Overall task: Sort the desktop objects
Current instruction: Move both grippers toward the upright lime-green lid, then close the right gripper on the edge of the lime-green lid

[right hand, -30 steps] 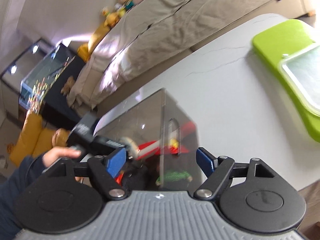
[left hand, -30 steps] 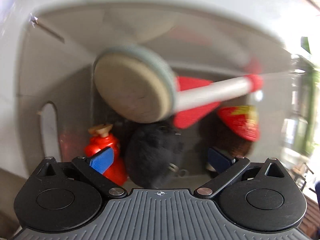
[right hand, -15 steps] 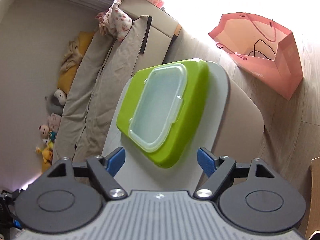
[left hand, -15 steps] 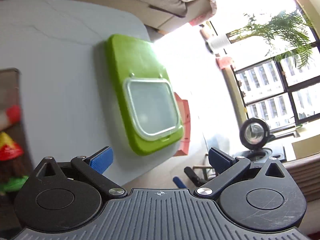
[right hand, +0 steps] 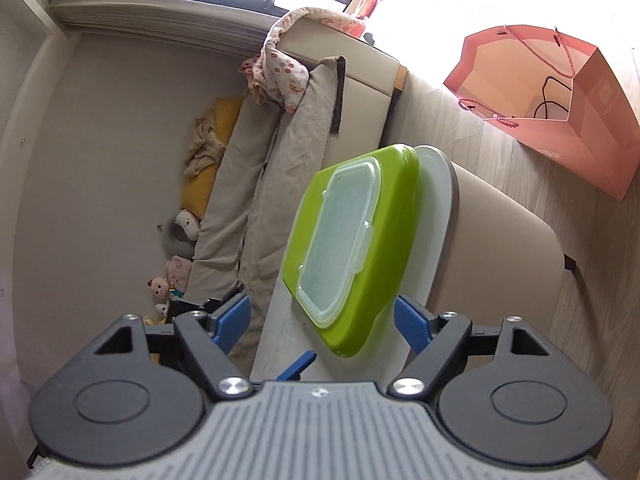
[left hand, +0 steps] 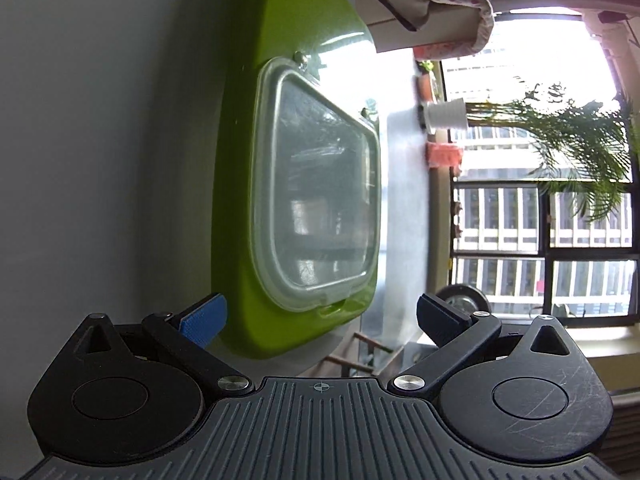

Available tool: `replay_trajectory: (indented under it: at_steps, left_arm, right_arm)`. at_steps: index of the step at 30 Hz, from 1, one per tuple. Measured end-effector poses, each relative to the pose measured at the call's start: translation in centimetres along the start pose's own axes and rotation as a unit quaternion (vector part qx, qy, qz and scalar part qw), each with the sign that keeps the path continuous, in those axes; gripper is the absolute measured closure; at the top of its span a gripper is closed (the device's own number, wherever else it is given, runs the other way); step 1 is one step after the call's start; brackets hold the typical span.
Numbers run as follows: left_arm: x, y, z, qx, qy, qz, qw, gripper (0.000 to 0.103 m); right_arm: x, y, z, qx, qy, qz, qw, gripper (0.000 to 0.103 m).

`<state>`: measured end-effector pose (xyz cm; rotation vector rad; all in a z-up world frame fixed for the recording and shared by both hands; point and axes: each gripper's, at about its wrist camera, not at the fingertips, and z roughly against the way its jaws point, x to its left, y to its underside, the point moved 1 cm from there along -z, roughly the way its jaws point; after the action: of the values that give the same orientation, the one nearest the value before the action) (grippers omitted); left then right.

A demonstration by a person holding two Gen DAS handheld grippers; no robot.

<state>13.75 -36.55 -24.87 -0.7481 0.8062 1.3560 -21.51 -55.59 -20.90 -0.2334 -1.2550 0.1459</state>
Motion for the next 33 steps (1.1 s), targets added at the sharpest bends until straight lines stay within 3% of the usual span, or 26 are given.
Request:
replay_trajectory:
  at_steps: [5, 9, 13, 19, 21, 22, 23, 27, 33]
  left_arm:
    - [0.7, -0.4, -0.7, -0.001, -0.016, -0.008, 0.9998, 0.0]
    - [0.9, -1.7, -1.3, 0.001, -0.03, 0.003, 0.9996, 0.0]
    - [1.1, -2.5, -1.7, -0.004, 0.006, 0.032, 0.9995, 0.0]
    - [1.0, -2.8, -1.9, -0.024, 0.005, 0.057, 0.998, 0.001]
    - [0.7, -2.6, -1.7, -0.026, -0.017, 0.049, 0.9983, 0.011]
    - [0.3, -2.6, -1.8, -0.024, -0.04, 0.039, 0.9982, 0.039]
    - [0.3, -2.6, -2.0, -0.016, -0.044, 0.035, 0.9983, 0.057]
    - [0.3, -2.3, -2.1, -0.002, -0.038, 0.051, 0.998, 0.061]
    - [1.4, -2.3, -1.0, 0.013, -0.017, 0.097, 0.9951, 0.063]
  right_arm:
    - [-0.5, 0.2, -1.2, 0.011, -0.013, 0.001, 1.0, 0.02]
    - [-1.3, 0.6, -2.6, 0.032, -0.024, -0.035, 0.999, 0.02]
    - [-1.7, 0.9, -3.4, 0.046, -0.037, -0.051, 0.997, 0.018]
    - [-1.8, 1.8, -5.0, 0.066, -0.055, -0.054, 0.995, 0.017]
    - [-1.8, 2.3, -5.6, 0.073, -0.056, -0.055, 0.994, 0.017]
    - [-1.8, 2.6, -5.9, 0.077, -0.056, -0.056, 0.994, 0.017]
    - [-1.8, 2.9, -6.1, 0.08, -0.056, -0.057, 0.994, 0.017]
    - [-1.9, 4.1, -8.0, 0.097, -0.059, -0.076, 0.991, 0.017]
    - [-2.3, 4.6, -10.4, 0.063, -0.049, -0.108, 0.991, 0.018]
